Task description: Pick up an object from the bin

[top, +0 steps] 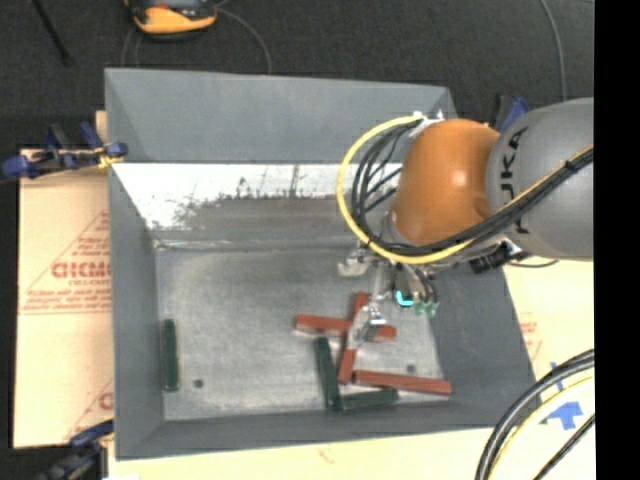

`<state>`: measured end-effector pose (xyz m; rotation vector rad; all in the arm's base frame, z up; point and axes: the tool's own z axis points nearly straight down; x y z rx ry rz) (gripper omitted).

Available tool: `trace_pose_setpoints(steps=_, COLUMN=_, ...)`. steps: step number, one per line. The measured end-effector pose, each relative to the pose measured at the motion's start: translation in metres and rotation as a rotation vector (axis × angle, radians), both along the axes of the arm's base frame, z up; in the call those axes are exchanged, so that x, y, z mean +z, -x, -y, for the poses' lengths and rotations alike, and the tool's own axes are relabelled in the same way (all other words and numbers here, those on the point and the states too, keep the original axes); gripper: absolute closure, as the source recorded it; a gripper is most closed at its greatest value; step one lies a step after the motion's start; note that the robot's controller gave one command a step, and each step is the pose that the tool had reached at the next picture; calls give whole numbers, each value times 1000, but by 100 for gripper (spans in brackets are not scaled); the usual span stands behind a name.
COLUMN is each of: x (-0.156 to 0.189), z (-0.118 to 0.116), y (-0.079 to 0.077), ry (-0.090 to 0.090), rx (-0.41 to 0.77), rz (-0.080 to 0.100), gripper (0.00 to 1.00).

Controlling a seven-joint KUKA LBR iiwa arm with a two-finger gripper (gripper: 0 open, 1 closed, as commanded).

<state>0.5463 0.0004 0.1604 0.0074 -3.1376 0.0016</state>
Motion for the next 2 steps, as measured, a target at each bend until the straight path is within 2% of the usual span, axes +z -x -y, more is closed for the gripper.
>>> trace_pose_setpoints(steps=1, x=4, z=0, y=-2, ry=0, rx=0, rz=7, gripper=0)
trace_pose_setpoints(steps=2, x=-60, z=-18, y=0, ry=-2, rx=-76, rz=12, gripper=0)
